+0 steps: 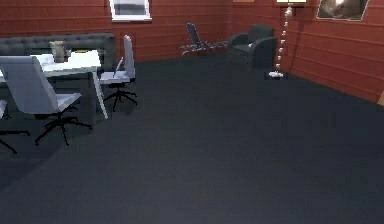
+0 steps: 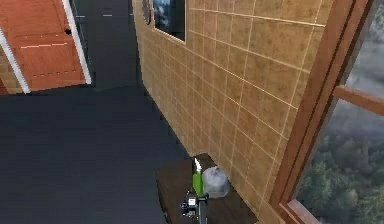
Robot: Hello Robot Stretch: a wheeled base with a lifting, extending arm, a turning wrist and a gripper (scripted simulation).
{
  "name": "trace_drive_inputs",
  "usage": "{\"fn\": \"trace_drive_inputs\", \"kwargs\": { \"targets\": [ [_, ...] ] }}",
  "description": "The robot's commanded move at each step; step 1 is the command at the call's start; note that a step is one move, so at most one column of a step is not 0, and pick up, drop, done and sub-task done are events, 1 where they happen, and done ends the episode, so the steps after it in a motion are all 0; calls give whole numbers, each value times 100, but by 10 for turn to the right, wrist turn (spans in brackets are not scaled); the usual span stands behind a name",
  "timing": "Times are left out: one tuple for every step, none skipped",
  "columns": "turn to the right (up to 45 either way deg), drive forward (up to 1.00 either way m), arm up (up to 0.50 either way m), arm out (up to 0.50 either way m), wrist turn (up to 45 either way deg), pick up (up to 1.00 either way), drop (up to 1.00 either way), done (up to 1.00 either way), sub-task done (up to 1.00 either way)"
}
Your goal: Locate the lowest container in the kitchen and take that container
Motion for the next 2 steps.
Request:
{"fn": "trace_drive_inputs", "kwargs": {
  "targets": [
    [0, 0, 0, 0, 0, 100, 0, 0, 0],
    [0, 0, 10, 0, 0, 0, 0, 0, 0]
  ]
}}
